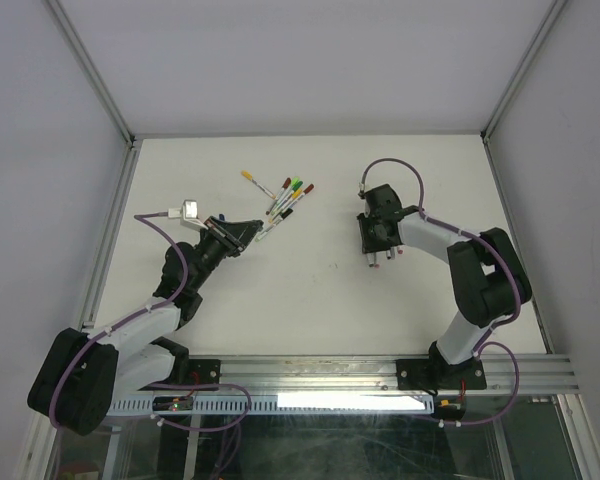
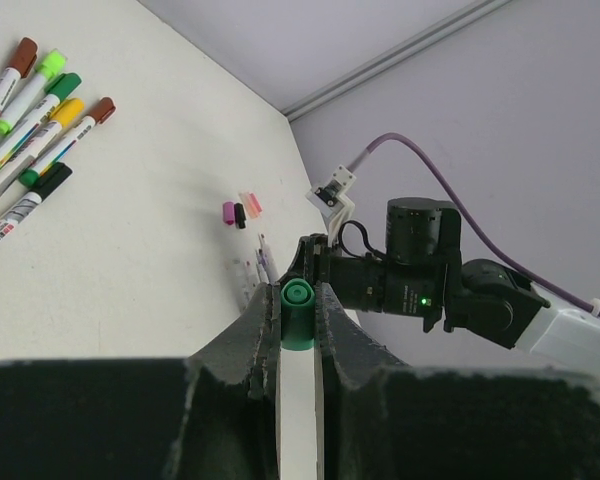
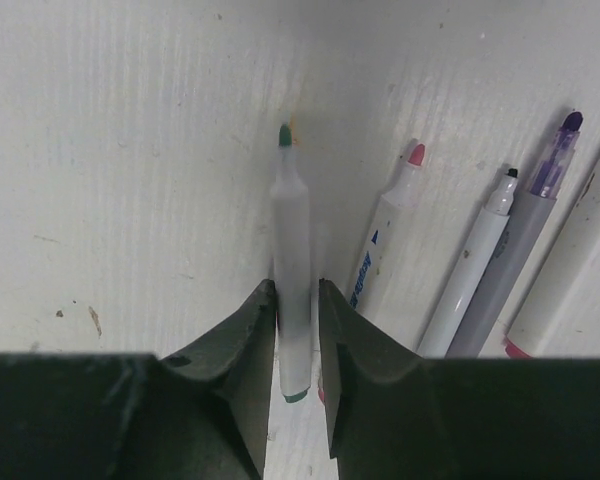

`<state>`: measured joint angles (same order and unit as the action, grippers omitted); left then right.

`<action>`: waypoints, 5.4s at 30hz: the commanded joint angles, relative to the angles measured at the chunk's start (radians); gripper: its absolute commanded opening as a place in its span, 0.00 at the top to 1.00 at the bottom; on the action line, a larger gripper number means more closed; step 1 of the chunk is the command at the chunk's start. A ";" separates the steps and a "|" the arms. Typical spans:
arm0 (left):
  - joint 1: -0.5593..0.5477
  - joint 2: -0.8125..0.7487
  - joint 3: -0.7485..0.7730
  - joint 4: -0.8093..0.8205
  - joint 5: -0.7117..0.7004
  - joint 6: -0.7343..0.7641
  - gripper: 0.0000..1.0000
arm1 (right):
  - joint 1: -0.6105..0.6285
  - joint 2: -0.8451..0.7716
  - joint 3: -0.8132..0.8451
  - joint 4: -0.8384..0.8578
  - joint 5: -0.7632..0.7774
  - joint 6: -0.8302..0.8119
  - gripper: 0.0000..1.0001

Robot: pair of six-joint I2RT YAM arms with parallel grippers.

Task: Open the pen caps
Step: Place the pen at the center of the board, then place the pen cap at the center of the board, then pick up the pen from the center of the board.

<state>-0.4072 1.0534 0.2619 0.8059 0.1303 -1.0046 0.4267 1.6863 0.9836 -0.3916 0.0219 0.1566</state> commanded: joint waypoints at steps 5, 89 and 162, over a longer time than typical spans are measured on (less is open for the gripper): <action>-0.015 -0.010 0.000 0.034 -0.016 -0.006 1.00 | -0.007 0.004 0.042 0.013 -0.019 0.010 0.68; -0.395 0.956 1.382 -0.850 -0.236 0.514 0.55 | -0.350 -0.464 0.052 -0.074 -0.806 -0.502 0.61; -0.313 0.723 0.806 -1.128 -0.053 0.684 1.00 | -0.387 -0.532 -0.435 0.726 -1.141 0.129 0.20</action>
<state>-0.6514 1.8496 1.1507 -0.3634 -0.0074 -0.1406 -0.0032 1.1812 0.6178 -0.0898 -1.2110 -0.0601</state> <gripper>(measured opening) 0.075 0.804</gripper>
